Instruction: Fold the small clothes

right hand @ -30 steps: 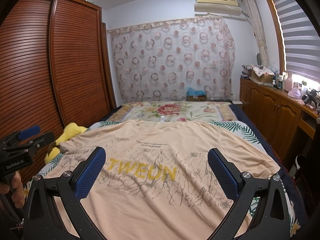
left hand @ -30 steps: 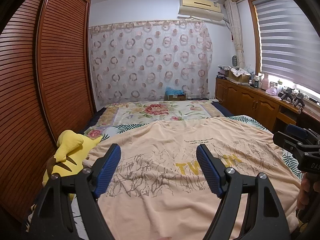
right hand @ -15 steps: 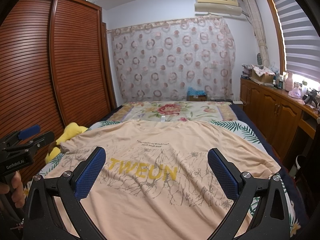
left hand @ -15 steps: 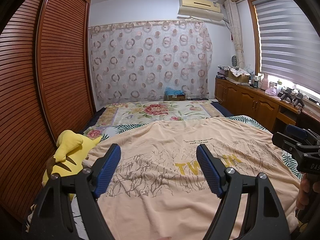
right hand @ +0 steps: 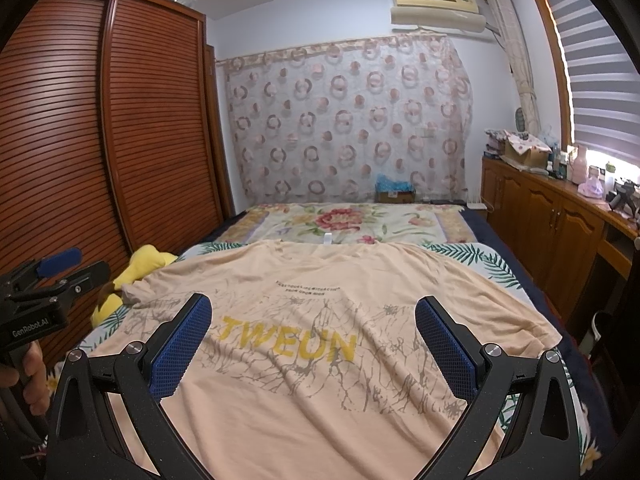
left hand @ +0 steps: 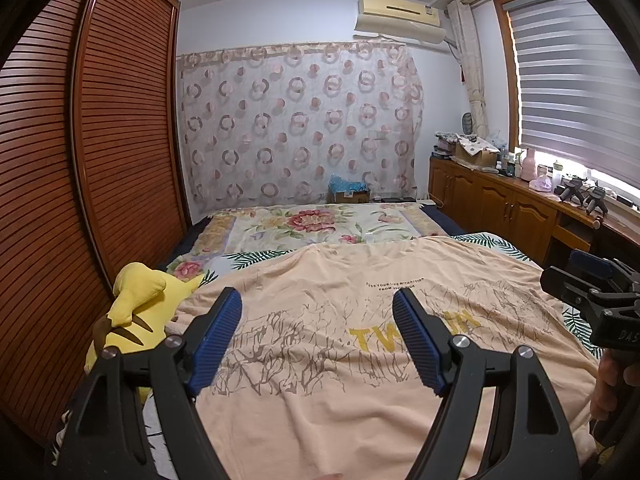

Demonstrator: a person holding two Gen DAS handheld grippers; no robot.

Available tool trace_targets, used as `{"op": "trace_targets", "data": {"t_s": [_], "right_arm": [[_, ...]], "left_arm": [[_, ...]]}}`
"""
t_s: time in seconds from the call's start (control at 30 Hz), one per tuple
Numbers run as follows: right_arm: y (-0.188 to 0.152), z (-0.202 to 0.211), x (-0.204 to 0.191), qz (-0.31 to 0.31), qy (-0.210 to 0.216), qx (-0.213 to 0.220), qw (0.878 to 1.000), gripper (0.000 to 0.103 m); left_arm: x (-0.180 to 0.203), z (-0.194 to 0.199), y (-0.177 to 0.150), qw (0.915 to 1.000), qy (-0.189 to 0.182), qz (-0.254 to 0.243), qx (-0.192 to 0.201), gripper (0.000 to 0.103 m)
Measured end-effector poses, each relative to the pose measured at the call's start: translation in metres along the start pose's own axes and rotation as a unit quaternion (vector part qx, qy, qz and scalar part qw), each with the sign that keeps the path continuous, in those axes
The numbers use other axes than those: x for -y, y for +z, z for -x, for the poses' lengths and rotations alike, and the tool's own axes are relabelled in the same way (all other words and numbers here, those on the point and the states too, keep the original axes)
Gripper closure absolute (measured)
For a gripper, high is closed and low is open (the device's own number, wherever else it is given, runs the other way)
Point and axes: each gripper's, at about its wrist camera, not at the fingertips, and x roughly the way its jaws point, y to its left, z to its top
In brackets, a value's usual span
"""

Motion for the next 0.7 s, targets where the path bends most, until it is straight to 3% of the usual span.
{"op": "trace_targets", "data": {"t_s": [0.33,0.7], "right_arm": [[-0.001,0.000,0.000,0.001,0.001,0.000,1.000,0.000],[-0.014,-0.031,-0.012,0.015,0.036,-0.036,0.999,0.000]], "left_arm": [[0.002,-0.001,0.001,1.0000,-0.002,0.000,-0.004,0.025],[-0.022,-0.027,-0.018,0.9982,-0.016,0.011,-0.057,0.025]]}}
